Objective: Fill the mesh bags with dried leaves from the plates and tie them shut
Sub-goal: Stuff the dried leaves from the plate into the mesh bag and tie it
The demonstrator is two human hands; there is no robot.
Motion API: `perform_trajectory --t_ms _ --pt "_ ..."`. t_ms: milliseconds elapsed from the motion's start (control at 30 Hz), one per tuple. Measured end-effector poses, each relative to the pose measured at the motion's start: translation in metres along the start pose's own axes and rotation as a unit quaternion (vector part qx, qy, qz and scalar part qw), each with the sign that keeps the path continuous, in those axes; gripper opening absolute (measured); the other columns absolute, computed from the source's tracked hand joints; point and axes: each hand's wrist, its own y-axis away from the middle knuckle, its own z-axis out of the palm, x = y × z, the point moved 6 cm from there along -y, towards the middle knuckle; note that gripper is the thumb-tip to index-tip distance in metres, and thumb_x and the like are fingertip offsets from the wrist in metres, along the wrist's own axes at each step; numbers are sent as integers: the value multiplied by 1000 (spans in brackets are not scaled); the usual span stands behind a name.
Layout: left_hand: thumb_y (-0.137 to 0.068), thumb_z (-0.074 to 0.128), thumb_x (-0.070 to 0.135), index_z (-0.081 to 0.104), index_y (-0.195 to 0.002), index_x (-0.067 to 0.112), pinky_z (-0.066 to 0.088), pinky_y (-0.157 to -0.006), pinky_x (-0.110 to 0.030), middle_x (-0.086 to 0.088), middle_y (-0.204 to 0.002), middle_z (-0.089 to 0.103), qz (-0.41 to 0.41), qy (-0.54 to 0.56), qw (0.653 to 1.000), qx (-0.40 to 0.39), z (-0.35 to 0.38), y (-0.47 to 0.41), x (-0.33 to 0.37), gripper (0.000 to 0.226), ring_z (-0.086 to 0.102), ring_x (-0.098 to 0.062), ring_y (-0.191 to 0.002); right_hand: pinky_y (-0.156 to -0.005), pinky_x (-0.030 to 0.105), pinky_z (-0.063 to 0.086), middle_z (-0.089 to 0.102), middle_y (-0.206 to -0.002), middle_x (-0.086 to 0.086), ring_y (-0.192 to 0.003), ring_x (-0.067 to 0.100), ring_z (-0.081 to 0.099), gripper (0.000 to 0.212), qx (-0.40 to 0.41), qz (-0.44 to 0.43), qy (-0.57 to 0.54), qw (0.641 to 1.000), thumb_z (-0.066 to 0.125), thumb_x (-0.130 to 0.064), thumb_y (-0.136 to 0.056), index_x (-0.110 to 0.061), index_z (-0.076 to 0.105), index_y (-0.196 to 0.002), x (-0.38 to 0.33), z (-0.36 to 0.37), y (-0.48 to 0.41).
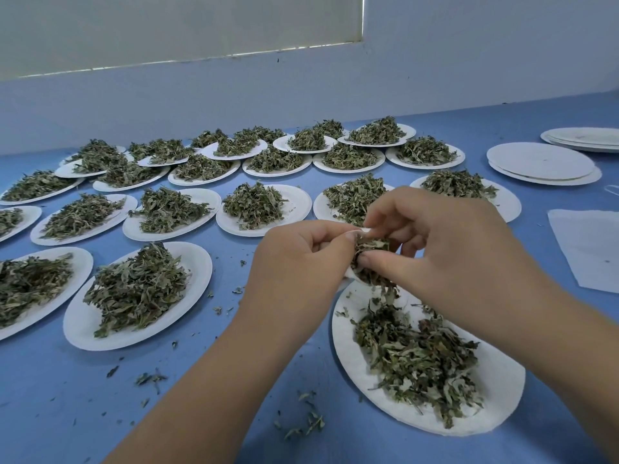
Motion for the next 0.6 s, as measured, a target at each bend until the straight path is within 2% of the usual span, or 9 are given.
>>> perform_trajectory --t_ms 100,167,233,333,467,533,600 --pt "-88 63 20 77 -80 25 32 -41 -13 10 -40 40 7 7 1000 1 0 1 1 17 33 -2 -35 -59 13 41 59 -68 -18 -65 1 55 12 11 -18 48 999 78 -27 -73 -31 67 -76 -3 2 0" --pt "-88 63 19 77 -79 26 36 -45 -15 12 -39 39 12 15 1000 -4 2 1 3 18 34 -2 -37 -60 14 41 59 -69 -17 -63 -2 53 10 7 -35 68 997 79 -23 -74 -28 70 -74 -6 2 0" --pt "-89 62 15 77 -81 23 38 -42 -11 14 -38 39 15 38 999 -12 3 3 5 19 36 0 -35 -61 22 46 63 -71 -12 -65 -1 53 8 2 -48 77 996 80 -19 -74 -24 74 -74 -7 2 0" --pt "-89 60 10 77 -82 18 33 -37 -5 14 -37 40 18 42 999 -25 5 5 7 19 37 2 -33 -62 28 47 62 -76 -12 -65 -1 51 7 -10 -48 80 996 76 -19 -78 -27 76 -79 -7 3 0" --pt "-89 61 14 76 -82 21 37 -42 -10 14 -37 42 19 18 1000 -15 3 3 5 18 37 0 -34 -67 34 49 63 -81 -13 -72 0 54 15 -44 -55 64 995 64 -24 -85 -30 77 -87 -8 6 0" --pt "-89 61 15 76 -82 22 39 -43 -13 14 -37 41 16 13 1000 -6 2 3 5 18 38 0 -34 -71 30 50 64 -80 -15 -75 2 58 16 -40 -53 37 997 65 -20 -84 -31 76 -89 -8 5 0" --pt "-89 62 14 76 -82 21 34 -39 -9 14 -37 39 17 5 1000 5 -1 2 5 17 39 0 -31 -71 23 50 63 -77 -16 -75 3 61 21 -23 -30 -1 999 72 -14 -81 -35 72 -87 -4 3 -2"
